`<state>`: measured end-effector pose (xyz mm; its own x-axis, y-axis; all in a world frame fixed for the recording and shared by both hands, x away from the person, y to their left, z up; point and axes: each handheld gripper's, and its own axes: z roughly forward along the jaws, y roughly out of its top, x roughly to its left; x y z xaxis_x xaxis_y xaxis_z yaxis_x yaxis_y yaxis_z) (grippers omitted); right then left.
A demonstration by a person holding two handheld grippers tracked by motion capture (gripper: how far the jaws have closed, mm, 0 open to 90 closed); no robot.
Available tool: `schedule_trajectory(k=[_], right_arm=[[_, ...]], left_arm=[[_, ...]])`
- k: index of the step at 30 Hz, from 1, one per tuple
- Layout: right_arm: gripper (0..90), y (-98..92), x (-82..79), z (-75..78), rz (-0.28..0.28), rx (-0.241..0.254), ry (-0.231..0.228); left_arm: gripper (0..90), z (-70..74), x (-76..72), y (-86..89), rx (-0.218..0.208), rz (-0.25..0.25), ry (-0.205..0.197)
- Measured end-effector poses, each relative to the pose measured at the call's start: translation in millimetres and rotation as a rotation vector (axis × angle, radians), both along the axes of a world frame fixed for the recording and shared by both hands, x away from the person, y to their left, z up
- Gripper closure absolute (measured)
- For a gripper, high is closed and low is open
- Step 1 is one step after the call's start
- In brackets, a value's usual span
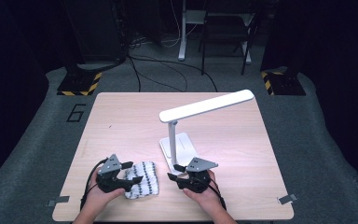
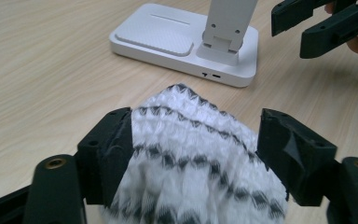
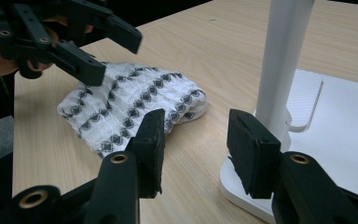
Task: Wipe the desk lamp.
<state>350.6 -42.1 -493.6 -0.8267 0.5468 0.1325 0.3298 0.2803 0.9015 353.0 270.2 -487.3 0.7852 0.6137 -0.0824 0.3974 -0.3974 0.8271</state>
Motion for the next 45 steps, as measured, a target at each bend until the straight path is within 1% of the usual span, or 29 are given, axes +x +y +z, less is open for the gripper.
schedule_trajectory(k=[1, 2, 3, 4, 5, 6, 8, 9, 11, 14, 15, 16, 20, 23, 24, 26, 28, 29, 30, 33, 34, 36, 37, 39, 41, 42, 43, 44, 45], right_arm=[[56.5, 0.0, 0.0, 0.0, 0.000, 0.000, 0.000], [56.3, -1.8, -1.1, -0.2, -0.004, -0.002, -0.005], [56.3, -1.8, -1.1, -0.2, -0.004, -0.002, -0.005], [56.1, -5.0, -2.2, -0.6, -0.013, -0.001, -0.001], [56.1, -5.0, -2.2, -0.6, -0.013, -0.001, -0.001], [56.1, -6.6, -2.9, -0.7, -0.021, 0.001, 0.003], [56.0, -10.6, -4.6, -0.9, -0.033, 0.010, 0.010], [55.9, -11.6, -5.5, -0.6, -0.033, 0.007, 0.013], [55.8, -12.3, -5.9, -0.7, -0.034, 0.004, 0.007], [55.6, -13.9, -7.9, -0.6, -0.043, 0.001, 0.003], [55.5, -14.6, -8.2, -0.6, -0.044, -0.002, 0.001], [55.0, -16.6, -7.6, -0.9, -0.051, 0.001, -0.003], [53.3, -19.8, -7.1, -0.9, -0.071, 0.003, -0.002], [51.9, -22.7, -7.0, -0.8, -0.093, 0.003, -0.002], [50.2, -24.4, -5.8, -0.7, -0.104, -0.010, -0.010], [49.7, -25.2, -4.9, -1.0, -0.116, -0.019, -0.014], [49.5, -25.0, -4.7, -1.6, -0.134, -0.015, -0.012], [49.5, -25.0, -4.7, -1.6, -0.134, -0.015, -0.012], [49.5, -25.2, -4.4, -1.7, -0.137, -0.018, -0.012], [49.6, -25.8, -3.6, -1.9, -0.156, -0.040, -0.026], [49.5, -27.3, -2.1, -1.8, -0.169, -0.057, -0.035], [49.5, -28.5, -0.7, -1.9, -0.180, -0.061, -0.038], [49.5, -29.9, 0.3, -1.7, -0.193, -0.060, -0.034], [49.4, -32.1, 3.0, 0.0, -0.223, -0.058, -0.024], [49.3, -34.5, 7.1, 4.5, -0.261, -0.056, -0.015], [49.5, -36.3, 10.6, 7.4, -0.272, -0.056, -0.015], [50.1, -37.3, 13.7, 10.6, -0.289, -0.046, 0.011], [51.1, -39.4, 21.9, 15.4, -0.302, -0.047, 0.036], [51.1, -39.4, 21.9, 15.4, -0.302, -0.047, 0.036]], left_arm=[[23.7, 0.0, 0.0, 0.0, 0.000, 0.000, 0.000], [23.0, -6.1, 4.3, -3.8, 0.028, 0.001, 0.014], [21.9, -6.1, 4.3, -3.8, 0.028, 0.001, 0.014], [20.4, -14.2, 9.1, -5.1, 0.074, -0.019, 0.046], [18.9, -14.2, 9.1, -5.1, 0.074, -0.019, 0.046], [18.9, -17.6, 11.1, -5.3, 0.093, -0.022, 0.054], [15.8, -26.7, 16.3, -5.0, 0.089, -0.012, 0.106], [14.7, -26.7, 16.3, -5.0, 0.089, -0.012, 0.106], [14.7, -29.6, 17.7, -6.0, 0.086, -0.010, 0.134], [14.6, -31.7, 14.9, -9.2, 0.124, -0.028, 0.124], [14.7, -32.8, 13.7, -10.4, 0.160, -0.040, 0.110], [14.9, -34.7, 10.9, -13.2, 0.194, -0.042, 0.076], [15.6, -34.7, 10.2, -14.4, 0.210, -0.039, 0.067], [22.2, -34.0, 9.9, -14.6, 0.210, -0.026, 0.071], [26.2, -33.2, 9.7, -14.0, 0.203, -0.005, 0.069], [32.9, -32.7, 10.0, -13.3, 0.206, 0.002, 0.066], [39.3, -32.0, 10.8, -11.5, 0.195, 0.038, 0.070], [43.1, -32.0, 10.8, -11.5, 0.195, 0.038, 0.070], [43.1, -31.8, 11.3, -10.7, 0.192, 0.046, 0.069], [54.1, -31.0, 13.9, -7.6, 0.185, 0.078, 0.068], [59.5, -30.8, 15.1, -6.4, 0.171, 0.089, 0.079], [61.5, -30.7, 15.3, -6.0, 0.176, 0.098, 0.077], [63.4, -30.9, 15.5, -5.9, 0.168, 0.106, 0.077], [68.0, -29.5, 15.4, -5.0, 0.162, 0.102, 0.094], [69.1, -28.0, 14.9, -3.7, 0.159, 0.102, 0.095], [70.2, -27.3, 14.4, -3.3, 0.146, 0.110, 0.095], [70.7, -25.9, 13.9, -2.8, 0.136, 0.109, 0.102], [71.1, -22.7, 11.7, -1.6, 0.110, 0.119, 0.093], [71.0, -22.7, 11.7, -1.6, 0.110, 0.119, 0.093]])
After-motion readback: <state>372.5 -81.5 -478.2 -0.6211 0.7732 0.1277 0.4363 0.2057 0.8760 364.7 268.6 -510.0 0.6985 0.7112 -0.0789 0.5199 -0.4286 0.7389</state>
